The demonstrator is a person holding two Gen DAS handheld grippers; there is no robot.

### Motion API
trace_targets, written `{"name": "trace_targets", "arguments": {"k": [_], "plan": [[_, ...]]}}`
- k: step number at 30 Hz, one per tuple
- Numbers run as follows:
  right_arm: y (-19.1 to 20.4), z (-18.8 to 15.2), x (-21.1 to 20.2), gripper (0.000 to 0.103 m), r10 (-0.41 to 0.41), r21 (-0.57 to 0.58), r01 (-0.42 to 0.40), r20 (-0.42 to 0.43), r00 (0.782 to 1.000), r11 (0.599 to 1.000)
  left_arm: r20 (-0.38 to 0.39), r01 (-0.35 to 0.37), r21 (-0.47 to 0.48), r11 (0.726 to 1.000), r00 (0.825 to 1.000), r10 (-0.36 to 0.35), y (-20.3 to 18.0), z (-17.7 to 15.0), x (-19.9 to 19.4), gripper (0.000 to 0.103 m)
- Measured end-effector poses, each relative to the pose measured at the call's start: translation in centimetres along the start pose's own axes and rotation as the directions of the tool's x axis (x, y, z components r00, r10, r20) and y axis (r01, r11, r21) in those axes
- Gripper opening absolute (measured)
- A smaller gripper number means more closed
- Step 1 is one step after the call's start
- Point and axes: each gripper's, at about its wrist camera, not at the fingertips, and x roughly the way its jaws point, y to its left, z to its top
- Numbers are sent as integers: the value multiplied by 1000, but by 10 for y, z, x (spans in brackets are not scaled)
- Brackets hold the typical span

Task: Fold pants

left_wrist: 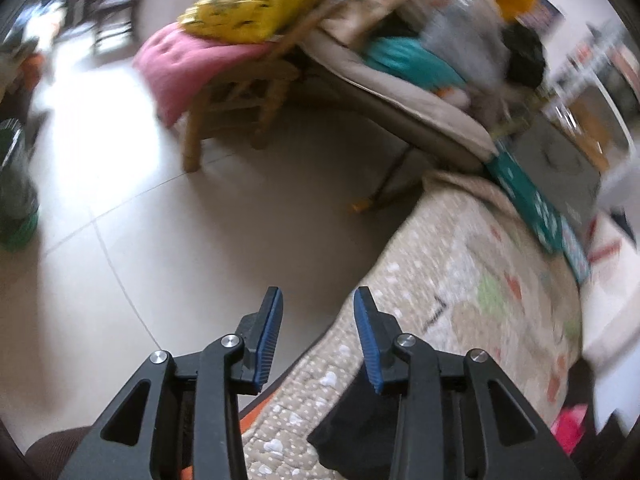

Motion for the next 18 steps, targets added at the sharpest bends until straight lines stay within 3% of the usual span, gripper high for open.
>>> {"name": "trace_targets", "arguments": {"k": [5,10,12,13,18], "plan": [[-72,-42,-45,57,-186,142,185,-9,982,972,-34,49,208,977,998,-43,-48,-26,10,36],[-132,-99,-71,57,-297,282,303,-67,953,910,-151,123,293,948,985,-81,-81,-53,36,40],[-151,-114,-75,57,-318,333,333,-101,943,882,-198,123,336,934,979,-58,-92,-68,50,40],[-157,-122,-80,57,-303,356,318,-99,948,879,-205,110,360,927,978,-37,-95,-75,53,40],[-174,-145,-93,57,-332,397,363,-145,932,843,-179,4,491,871,979,97,-105,-100,67,40]]}}
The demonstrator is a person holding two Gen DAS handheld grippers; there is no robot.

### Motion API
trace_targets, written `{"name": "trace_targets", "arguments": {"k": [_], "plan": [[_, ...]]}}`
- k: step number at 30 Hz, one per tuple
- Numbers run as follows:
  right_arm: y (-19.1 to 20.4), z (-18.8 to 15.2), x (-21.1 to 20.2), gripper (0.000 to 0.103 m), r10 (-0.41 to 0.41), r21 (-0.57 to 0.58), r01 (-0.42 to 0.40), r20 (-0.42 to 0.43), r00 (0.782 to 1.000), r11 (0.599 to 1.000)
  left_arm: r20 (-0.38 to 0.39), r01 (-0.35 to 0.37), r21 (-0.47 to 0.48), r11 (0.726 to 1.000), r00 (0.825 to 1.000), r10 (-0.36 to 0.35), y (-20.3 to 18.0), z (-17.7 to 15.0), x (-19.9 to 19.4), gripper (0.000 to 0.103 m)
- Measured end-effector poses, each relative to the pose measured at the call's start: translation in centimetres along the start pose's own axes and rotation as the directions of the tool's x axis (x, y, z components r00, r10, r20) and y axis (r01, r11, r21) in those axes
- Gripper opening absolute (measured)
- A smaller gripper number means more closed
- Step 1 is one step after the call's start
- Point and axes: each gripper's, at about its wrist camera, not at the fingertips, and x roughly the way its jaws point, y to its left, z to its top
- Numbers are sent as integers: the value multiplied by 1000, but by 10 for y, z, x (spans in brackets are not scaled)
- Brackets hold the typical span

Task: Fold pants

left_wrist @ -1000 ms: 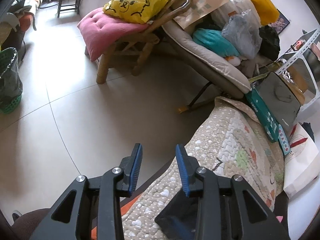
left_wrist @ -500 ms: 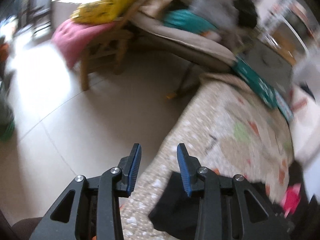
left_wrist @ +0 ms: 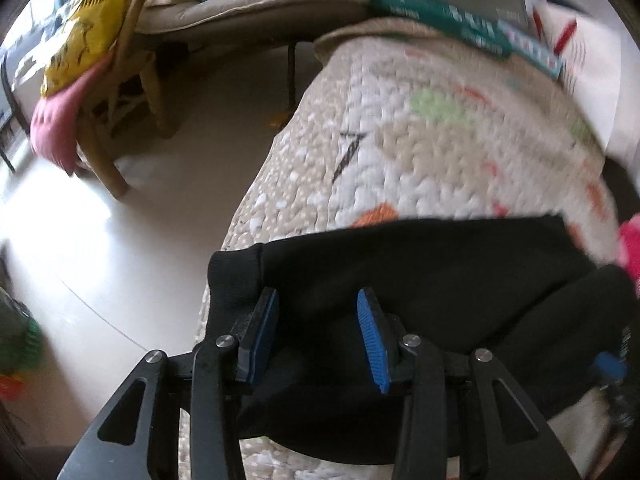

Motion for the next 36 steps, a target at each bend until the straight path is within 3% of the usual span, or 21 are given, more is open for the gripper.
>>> {"name": "trace_targets", "arguments": {"k": [5,9,13,16,20,23,25,28,31,32,34,35,36], "plan": [[-13,-5,-9,57,-61,17,61,-14,998,998,42,4,-25,1000,999,-3,7,-1,-15,41],[-45,-1,-56,58,-34,129,17,131,991,992,85,66,-26,998,994,-63,2,1,-35,41],[-79,11,-95,58,-117,198,70,237,964,978,92,107,77,991,989,-114,-40,10,-52,41],[-98,24,-95,58,-127,236,74,220,967,969,112,124,169,978,983,-145,-70,9,-55,45],[-122,33,-80,58,-120,322,52,193,974,945,124,134,210,969,979,-162,-72,-2,-45,45],[-138,35,-64,58,-135,352,76,148,980,933,58,131,166,977,988,-142,-57,-5,-28,45],[-146,39,-52,58,-163,351,114,112,980,929,22,182,80,980,983,-184,-42,0,-21,45],[-154,37,-32,58,-164,357,140,37,986,924,14,225,-4,974,974,-225,-27,4,-18,45],[-160,28,-22,58,-142,383,131,0,990,915,20,225,-14,974,974,-225,-24,3,-19,45],[-161,25,-21,51,-125,387,116,-1,992,915,20,223,-11,975,975,-223,-25,2,-20,45],[-157,20,-24,18,-98,365,90,2,995,927,18,230,-12,973,973,-230,-25,2,-20,45],[-154,20,-27,9,-106,352,100,-1,994,931,18,232,-11,973,973,-232,-26,3,-20,45],[-151,20,-31,7,-122,334,113,7,992,936,17,232,-6,973,973,-232,-27,2,-20,45]]}}
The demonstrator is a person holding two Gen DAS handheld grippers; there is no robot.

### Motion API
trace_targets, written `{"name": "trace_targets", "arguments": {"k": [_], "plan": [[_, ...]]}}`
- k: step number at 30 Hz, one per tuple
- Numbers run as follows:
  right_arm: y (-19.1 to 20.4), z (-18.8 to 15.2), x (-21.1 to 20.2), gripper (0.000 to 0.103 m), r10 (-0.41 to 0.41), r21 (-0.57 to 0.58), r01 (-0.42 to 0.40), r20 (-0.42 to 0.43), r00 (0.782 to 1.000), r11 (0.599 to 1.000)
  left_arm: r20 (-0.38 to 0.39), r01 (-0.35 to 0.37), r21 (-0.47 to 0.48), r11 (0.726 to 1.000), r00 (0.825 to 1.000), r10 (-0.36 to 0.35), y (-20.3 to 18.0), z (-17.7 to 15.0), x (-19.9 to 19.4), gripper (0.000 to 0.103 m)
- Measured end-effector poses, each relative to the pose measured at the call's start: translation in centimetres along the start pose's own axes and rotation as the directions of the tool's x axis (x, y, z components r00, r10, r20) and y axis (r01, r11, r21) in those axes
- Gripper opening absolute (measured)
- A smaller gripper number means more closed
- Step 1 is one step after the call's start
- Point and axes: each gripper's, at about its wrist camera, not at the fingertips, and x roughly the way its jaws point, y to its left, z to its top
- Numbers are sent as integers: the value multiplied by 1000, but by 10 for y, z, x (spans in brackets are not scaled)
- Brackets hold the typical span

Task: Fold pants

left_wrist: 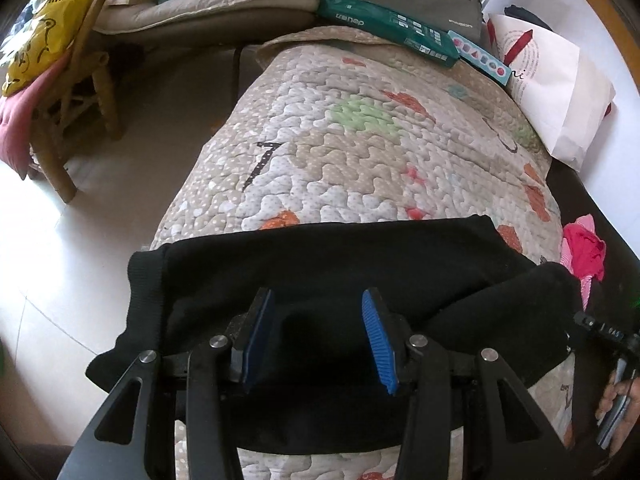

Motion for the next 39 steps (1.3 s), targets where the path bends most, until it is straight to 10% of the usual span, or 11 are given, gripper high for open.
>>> {"name": "trace_targets", "arguments": {"k": [10,16,21,24,33,39], "plan": [[11,11,-12,6,-292,-119,294,33,956,948,-58,-45,-45,998,997,43,11,-3,13,45],[21,11,-23,56,-422,-128,430,87,902,894,-64,-75,-44,996,995,73,11,-6,16,45],[90,26,-37,63,-43,-295,90,164,986,951,-55,-115,-11,993,992,114,3,-9,19,47],[142,38,-8,62,167,-405,-125,68,984,906,-52,-119,2,993,992,119,2,-10,19,47],[221,51,84,62,209,-534,-237,-114,971,812,-62,-125,-11,992,990,124,3,-7,21,47],[223,36,84,12,181,-572,-230,-143,973,788,-61,-149,-19,989,987,147,1,-6,23,47]]}}
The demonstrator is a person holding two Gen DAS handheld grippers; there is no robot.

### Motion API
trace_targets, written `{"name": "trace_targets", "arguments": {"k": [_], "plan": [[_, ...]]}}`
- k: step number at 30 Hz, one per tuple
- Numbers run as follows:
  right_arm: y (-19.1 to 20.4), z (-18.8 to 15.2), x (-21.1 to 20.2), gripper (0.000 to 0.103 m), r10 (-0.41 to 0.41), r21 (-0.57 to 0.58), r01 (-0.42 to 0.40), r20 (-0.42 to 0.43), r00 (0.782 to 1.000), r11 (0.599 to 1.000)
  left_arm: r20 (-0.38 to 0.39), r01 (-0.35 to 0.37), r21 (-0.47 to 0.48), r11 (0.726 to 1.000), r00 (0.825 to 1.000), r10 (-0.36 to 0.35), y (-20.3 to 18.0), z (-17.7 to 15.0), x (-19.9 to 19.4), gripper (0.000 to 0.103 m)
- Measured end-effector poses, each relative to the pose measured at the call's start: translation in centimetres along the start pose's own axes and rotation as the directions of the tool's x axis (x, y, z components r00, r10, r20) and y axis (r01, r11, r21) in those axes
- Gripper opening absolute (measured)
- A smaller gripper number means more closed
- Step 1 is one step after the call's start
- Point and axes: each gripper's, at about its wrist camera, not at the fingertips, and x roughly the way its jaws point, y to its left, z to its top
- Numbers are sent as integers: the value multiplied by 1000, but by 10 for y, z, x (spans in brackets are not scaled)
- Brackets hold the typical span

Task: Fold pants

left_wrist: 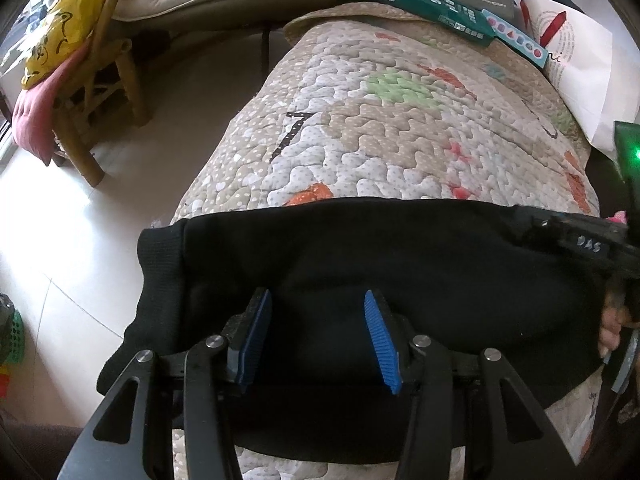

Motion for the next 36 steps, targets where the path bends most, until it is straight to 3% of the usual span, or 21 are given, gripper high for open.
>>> {"name": "trace_targets", "arguments": {"k": [7,8,9,11,15,17,19,21,25,27,29,30,32,33,36], "plan": [[-10,27,-16,8,-86,44,83,75,993,996,10,-10,-15,1000,1000,11,0,2,1,47],[-9,33,-13,7,-98,41,95,73,992,995,10,-11,-19,1000,1000,11,0,2,1,47],[-10,38,-11,0,-111,38,109,72,991,993,11,-12,-21,1000,1000,13,1,3,1,47],[-12,48,-11,0,-158,41,155,85,984,987,8,-11,-26,1000,1000,11,1,4,2,48],[-30,64,-20,1,-168,100,158,97,981,982,12,1,-37,999,1000,0,1,6,-2,47],[-34,66,-21,4,-103,106,93,90,991,990,25,17,-52,998,1000,-16,3,7,-7,47],[-34,60,-19,16,-19,98,12,72,997,995,49,22,-68,997,999,-19,6,9,-14,47],[-32,51,-15,75,11,90,-16,59,998,996,72,23,-85,996,997,-17,11,11,-20,47],[-29,33,-2,78,38,79,-41,41,998,996,98,19,-139,990,995,-5,26,17,-27,48],[-26,27,8,76,58,72,-59,16,998,996,100,17,-188,982,995,2,39,21,-27,48],[-18,22,17,65,64,35,-63,-11,998,997,99,20,-238,971,995,4,52,23,-28,47],[-11,19,19,43,44,7,-44,-8,999,999,98,18,-261,965,995,8,57,24,-28,47],[-3,18,15,16,45,-12,-45,-6,999,999,92,16,-306,952,996,13,68,25,-27,47],[-2,19,14,10,36,-13,-36,-9,999,999,89,17,-326,945,996,12,73,26,-27,47],[3,22,8,8,-18,-41,18,9,1000,999,86,13,-371,929,996,20,84,26,-26,47]]}}
